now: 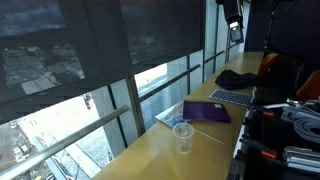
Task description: Put the straw in the cup
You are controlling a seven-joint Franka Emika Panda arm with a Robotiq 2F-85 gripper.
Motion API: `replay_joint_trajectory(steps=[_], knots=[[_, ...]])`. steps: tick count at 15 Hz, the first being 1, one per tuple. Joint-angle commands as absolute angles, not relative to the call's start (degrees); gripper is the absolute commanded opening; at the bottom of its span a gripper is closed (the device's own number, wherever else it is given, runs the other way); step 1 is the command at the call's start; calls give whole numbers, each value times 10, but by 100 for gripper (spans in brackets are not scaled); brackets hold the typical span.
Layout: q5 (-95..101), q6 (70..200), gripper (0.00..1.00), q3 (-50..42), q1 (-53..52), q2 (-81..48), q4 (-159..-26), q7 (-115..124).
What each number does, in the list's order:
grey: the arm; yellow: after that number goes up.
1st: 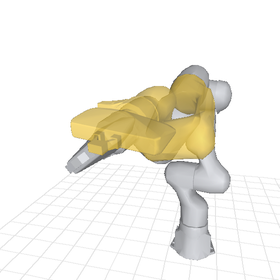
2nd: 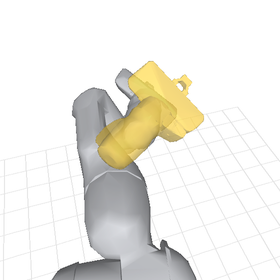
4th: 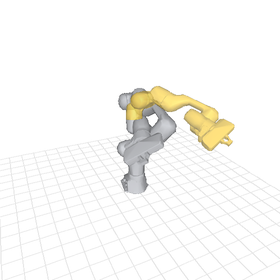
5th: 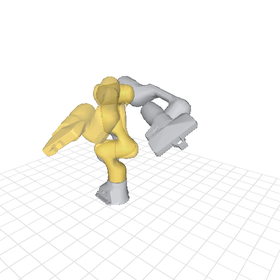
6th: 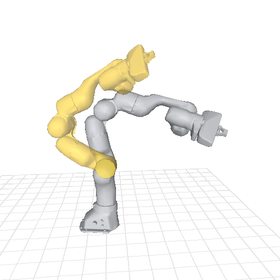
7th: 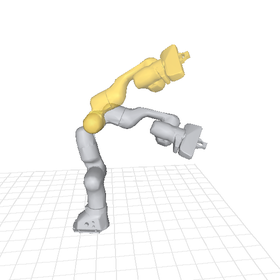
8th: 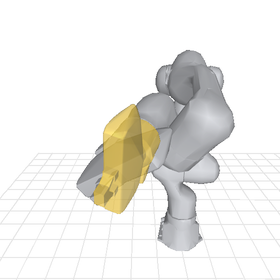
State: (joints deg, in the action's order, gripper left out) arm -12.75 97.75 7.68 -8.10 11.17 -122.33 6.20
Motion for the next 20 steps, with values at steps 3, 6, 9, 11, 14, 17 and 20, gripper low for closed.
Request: replay_joint_trajectory(steps=[3, 6, 9, 11, 14, 17, 20], knots=[[-105, 1045, 100, 85, -78, 123, -1262, 66], [-67, 1128, 100, 87, -76, 114, -1307, 68], [-33, 1197, 100, 83, -71, 85, -1345, 77], [-5, 1254, 100, 79, -63, 57, -1367, 87], [50, 1351, 100, 70, -49, 0, -1394, 123], [117, 1435, 100, 47, -38, -70, -1402, 174], [177, 1492, 100, 12, -47, -136, -1398, 226]])
